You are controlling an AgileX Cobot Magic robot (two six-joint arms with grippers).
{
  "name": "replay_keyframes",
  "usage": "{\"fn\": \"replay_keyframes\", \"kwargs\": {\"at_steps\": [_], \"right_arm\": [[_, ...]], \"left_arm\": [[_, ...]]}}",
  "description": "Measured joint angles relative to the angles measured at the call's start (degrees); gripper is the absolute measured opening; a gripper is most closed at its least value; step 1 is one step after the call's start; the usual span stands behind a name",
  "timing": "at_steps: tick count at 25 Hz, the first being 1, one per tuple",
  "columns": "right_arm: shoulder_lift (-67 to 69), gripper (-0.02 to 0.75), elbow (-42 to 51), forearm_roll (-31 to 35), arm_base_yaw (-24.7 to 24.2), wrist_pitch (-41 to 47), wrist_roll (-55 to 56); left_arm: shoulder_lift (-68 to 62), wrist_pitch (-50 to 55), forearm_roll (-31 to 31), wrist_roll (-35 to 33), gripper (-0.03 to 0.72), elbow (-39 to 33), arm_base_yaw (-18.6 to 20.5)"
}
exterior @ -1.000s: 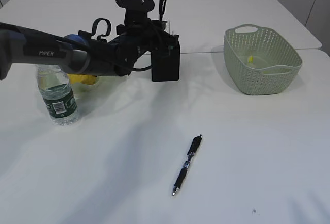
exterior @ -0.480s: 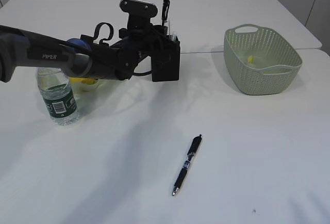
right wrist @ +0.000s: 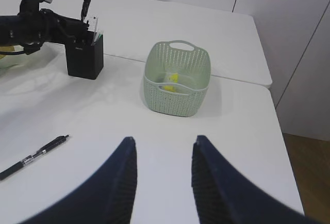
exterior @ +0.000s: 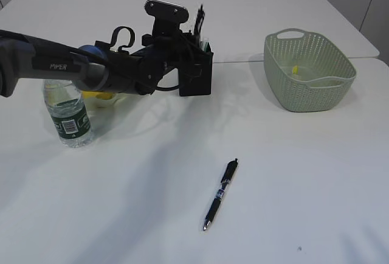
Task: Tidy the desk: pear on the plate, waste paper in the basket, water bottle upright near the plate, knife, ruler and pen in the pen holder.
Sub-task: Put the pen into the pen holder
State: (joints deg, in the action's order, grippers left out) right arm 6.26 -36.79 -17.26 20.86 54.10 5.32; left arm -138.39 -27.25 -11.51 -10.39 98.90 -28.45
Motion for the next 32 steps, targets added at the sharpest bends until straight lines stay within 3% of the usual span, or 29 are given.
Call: {"fn": "replay_keyframes", "kwargs": {"at_steps": [10, 17, 32], "right_arm": [[0.0, 0.3, 0.0, 0.0, 0.0, 0.0, 0.0], [0.0, 0.3, 0.0, 0.0, 0.0, 0.0, 0.71], [5.42, 0.3, 0.0, 2.56, 0.0, 0.0, 5.09]], "left_arm": [[0.0, 1.38, 0.0, 0.0, 0.237, 0.0, 0.0], [1.05, 3.0, -0.1, 0.0, 0.244, 0.0, 0.0], [13.68, 23.47, 1.16, -0.59, 0.244, 0.19, 4.57]]}}
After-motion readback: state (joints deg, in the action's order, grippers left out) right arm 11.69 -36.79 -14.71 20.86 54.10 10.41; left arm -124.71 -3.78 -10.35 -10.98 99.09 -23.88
